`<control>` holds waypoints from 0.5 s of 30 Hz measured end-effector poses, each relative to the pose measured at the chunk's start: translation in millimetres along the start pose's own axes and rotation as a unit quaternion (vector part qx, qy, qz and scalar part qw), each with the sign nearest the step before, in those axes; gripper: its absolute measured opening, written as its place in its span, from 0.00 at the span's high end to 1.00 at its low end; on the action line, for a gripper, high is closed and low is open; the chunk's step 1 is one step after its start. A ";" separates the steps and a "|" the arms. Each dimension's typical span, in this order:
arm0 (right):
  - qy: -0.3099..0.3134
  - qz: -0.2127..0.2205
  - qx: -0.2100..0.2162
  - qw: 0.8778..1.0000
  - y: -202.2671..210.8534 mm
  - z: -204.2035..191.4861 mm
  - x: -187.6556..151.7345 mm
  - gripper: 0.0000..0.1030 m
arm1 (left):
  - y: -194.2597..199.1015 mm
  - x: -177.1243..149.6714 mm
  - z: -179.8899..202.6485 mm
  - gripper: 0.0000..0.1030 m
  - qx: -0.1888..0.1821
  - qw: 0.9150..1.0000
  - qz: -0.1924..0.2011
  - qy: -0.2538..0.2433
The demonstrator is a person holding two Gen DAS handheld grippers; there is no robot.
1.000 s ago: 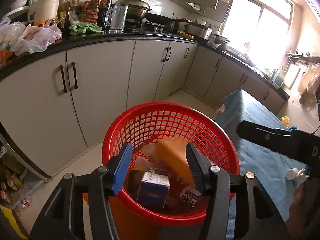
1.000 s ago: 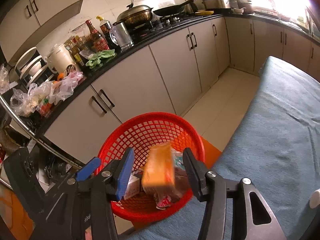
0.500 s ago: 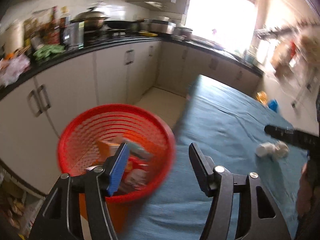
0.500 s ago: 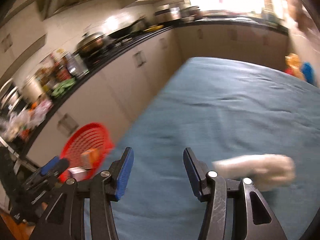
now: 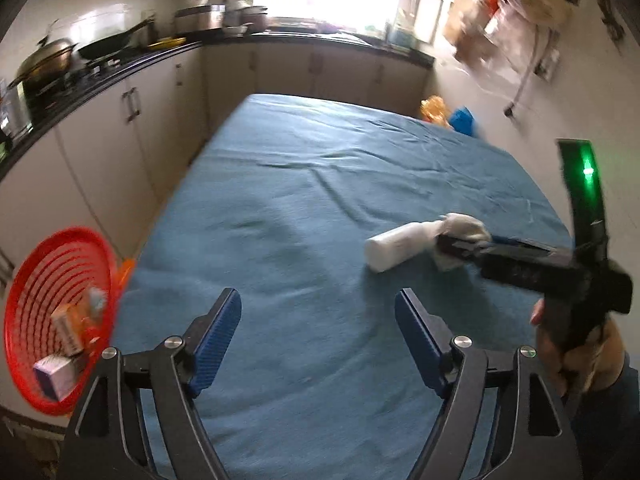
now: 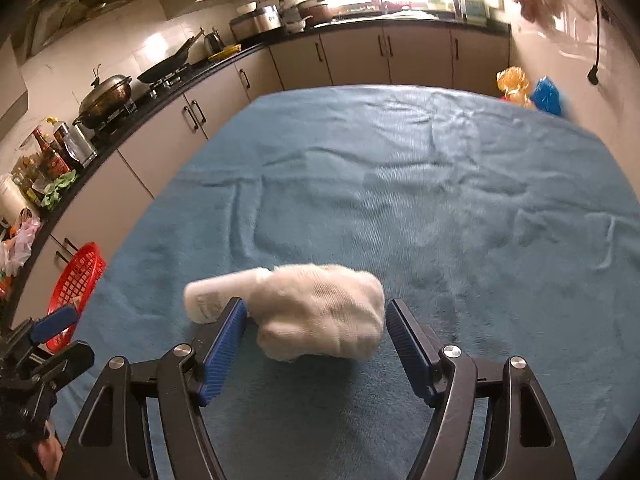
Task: Collect trash
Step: 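Move both tools back to the spray bottle and cloth on the table, then grasp the white cloth with the right gripper while the left grasps the white spray bottle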
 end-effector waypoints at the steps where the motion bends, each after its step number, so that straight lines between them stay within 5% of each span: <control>1: -0.003 -0.008 0.006 1.000 -4.7 -1.4 -1.1 0.44 | -4.2 4.3 7.1 0.23 0.003 1.000 -0.001 -0.010; 4: -0.020 -0.010 0.028 0.999 1.6 5.2 -1.0 0.60 | -14.6 16.2 23.7 0.23 0.003 0.999 0.000 -0.037; 15: -0.127 0.050 0.030 0.990 45.5 57.3 23.1 0.60 | -76.1 32.9 73.7 0.22 -0.026 0.993 -0.049 -0.105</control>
Point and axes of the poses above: each gripper's, at about its wrist camera, not at the fingertips, and y roughly against the way its jaws point, z to its right, x to its top, the point moved 6 cm from there along -y, roughly the way its jaws point, and after that the axes turned 8 degrees about -y, right-handed, at the moved point
